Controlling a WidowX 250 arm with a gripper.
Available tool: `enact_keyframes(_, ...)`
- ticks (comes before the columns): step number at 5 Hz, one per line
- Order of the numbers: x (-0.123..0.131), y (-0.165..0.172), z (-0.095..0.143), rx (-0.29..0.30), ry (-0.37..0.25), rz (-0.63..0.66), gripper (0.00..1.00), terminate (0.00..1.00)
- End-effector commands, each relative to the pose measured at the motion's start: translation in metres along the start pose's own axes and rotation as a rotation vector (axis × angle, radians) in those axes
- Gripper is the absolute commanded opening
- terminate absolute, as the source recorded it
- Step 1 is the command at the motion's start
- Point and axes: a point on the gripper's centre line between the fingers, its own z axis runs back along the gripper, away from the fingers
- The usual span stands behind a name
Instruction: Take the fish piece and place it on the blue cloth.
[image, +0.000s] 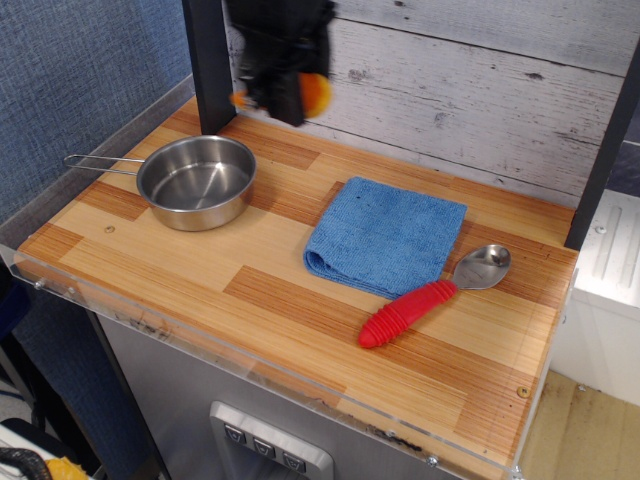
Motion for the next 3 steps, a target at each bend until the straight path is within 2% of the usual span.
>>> enact_keyframes(1, -0.040, -0.024, -0.010, -0.052, 0.010, -0.078, 0.00, 0.00)
enact_keyframes(2, -0.054, -0.030, -0.024, -0.053, 0.021, -0.120, 0.00, 0.00)
enact_keyframes(3, -0.064, -0.028, -0.044, -0.018, 0.032, -0.159, 0.00, 0.00)
